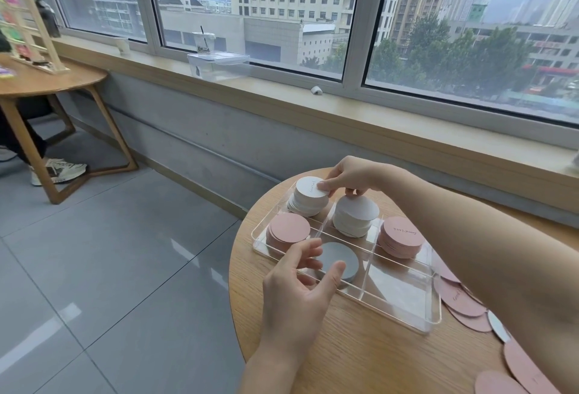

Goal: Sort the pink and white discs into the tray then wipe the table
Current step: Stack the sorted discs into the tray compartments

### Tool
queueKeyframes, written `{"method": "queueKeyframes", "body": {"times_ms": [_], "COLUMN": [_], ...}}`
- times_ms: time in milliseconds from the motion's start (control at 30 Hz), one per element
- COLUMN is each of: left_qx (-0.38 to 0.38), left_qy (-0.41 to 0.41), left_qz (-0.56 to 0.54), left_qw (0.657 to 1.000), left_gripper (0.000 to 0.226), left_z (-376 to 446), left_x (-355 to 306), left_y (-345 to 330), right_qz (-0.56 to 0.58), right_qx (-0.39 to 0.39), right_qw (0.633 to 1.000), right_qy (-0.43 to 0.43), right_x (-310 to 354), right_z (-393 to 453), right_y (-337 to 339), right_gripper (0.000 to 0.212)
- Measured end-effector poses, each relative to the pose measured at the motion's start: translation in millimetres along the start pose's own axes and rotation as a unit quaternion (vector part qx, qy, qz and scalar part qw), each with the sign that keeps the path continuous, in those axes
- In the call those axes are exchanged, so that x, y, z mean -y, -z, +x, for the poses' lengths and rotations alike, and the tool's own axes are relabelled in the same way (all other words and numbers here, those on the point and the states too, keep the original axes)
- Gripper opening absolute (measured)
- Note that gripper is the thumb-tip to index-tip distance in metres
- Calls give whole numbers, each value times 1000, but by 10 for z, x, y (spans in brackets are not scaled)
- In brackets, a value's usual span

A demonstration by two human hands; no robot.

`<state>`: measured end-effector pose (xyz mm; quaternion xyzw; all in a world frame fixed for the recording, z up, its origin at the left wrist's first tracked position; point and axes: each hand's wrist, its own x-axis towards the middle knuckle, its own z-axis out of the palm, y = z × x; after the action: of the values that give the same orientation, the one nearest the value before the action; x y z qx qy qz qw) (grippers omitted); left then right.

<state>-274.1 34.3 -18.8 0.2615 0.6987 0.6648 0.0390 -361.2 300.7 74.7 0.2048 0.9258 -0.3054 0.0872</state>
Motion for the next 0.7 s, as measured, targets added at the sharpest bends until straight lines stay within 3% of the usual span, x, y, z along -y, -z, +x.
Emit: {"method": "queueKeyframes", "body": {"times_ms": [100,333,567,700], "left_qx": [2,-7,19,81], "left_qy": [-1,-7,-46,-81], "left_qz": [2,18,20,27], "left_qw": [1000,1000,999,993], "left_gripper": [35,34,34,36], "left_z": [4,26,-172,-475], "left_x": [-6,-15,-225,-384], "left_y": [2,8,-156,-400], "right_qz": [-69,-97,-114,-99], "right_qx": [-20,-191,-211,-236], "right_qw": [997,972,967,965], "right_qy": [4,94,82,58], "right_x": [41,38,-208,-497], "right_z": [-45,-463,-1581,-2508], "right_y": [5,14,-69,-319], "right_gripper": [34,35,31,26]}}
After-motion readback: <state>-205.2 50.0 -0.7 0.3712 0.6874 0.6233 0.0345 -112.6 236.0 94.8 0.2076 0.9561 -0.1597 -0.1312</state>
